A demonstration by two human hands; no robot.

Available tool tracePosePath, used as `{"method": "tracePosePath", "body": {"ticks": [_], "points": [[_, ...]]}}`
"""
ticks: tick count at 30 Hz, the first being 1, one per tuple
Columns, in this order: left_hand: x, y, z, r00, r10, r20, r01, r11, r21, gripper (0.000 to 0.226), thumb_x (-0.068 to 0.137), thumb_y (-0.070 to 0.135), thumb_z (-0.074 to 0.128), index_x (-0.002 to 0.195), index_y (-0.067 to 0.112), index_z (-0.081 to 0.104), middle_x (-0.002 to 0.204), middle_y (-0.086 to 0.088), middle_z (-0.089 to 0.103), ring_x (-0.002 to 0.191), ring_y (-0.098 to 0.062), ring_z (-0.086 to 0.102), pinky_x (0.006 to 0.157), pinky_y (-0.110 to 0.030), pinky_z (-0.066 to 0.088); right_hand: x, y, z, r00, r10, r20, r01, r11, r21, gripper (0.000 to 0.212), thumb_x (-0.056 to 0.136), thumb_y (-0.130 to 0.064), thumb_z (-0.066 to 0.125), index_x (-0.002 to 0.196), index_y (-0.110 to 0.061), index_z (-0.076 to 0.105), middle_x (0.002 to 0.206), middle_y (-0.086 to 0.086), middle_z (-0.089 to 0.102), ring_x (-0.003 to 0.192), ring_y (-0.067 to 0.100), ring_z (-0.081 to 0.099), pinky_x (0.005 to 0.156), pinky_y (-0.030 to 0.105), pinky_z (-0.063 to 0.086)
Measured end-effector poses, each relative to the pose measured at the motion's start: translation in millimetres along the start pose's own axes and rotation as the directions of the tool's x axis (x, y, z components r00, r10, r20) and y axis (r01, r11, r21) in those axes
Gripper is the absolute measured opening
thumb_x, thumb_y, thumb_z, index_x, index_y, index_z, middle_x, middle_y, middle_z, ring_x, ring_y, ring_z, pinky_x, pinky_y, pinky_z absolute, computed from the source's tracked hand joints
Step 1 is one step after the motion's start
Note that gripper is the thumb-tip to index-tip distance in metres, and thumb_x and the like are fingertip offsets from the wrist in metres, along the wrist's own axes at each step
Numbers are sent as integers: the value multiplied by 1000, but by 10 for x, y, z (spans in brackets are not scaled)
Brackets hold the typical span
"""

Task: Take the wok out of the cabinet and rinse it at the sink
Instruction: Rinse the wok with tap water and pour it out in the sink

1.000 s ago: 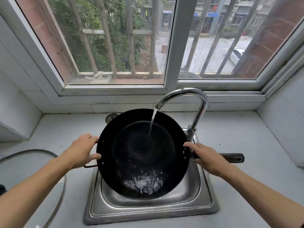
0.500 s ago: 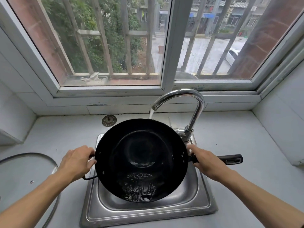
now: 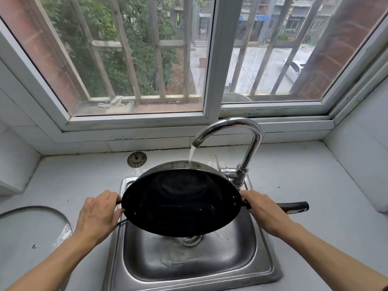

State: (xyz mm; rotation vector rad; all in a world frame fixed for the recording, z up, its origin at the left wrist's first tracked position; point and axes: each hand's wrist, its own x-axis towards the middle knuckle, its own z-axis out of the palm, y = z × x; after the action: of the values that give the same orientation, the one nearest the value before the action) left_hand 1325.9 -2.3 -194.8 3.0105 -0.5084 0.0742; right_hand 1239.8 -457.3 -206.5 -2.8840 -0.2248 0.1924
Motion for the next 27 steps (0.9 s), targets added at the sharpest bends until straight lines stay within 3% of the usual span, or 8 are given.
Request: {"method": "tracePosePath", "body": {"ticks": [6,15,22,27], "points": [[83,16,48,999,30,-36,-29,999,24,32,67,17,84,80,19,55,72,2,52,63,-29,57,58,-38,38,8,104,68,999,13,-44,-12,1000,18,54,84,2,57,127,-29,48,98,-2,57,82,26,53,74,35,45],[324,199,-79,994,87,-62,-86,996,18,35,62,15,87,80,17,58,73,1,54,62,-28,56,60,-34,35,-46,214,55,994,82,-74,-71,989,132,55,82,3,62,130,-24,52,103,-3,61,88,23,56,77,31,44],[497,360,-170,992,117,-50,-116,993,22,31,64,17,87,82,15,62,73,1,53,62,-27,56,61,-37,38,-153,340,94,989,145,-24,-138,971,193,55,85,-3,60,131,-30,46,104,-5,60,94,23,55,83,38,46],[565,421,-198,991,130,-34,-129,991,29,30,66,20,86,82,16,61,75,1,54,63,-27,56,63,-37,41,-243,361,128,983,184,-15,-174,949,261,64,84,-3,60,130,-41,40,107,-13,58,95,15,54,84,33,46]]}}
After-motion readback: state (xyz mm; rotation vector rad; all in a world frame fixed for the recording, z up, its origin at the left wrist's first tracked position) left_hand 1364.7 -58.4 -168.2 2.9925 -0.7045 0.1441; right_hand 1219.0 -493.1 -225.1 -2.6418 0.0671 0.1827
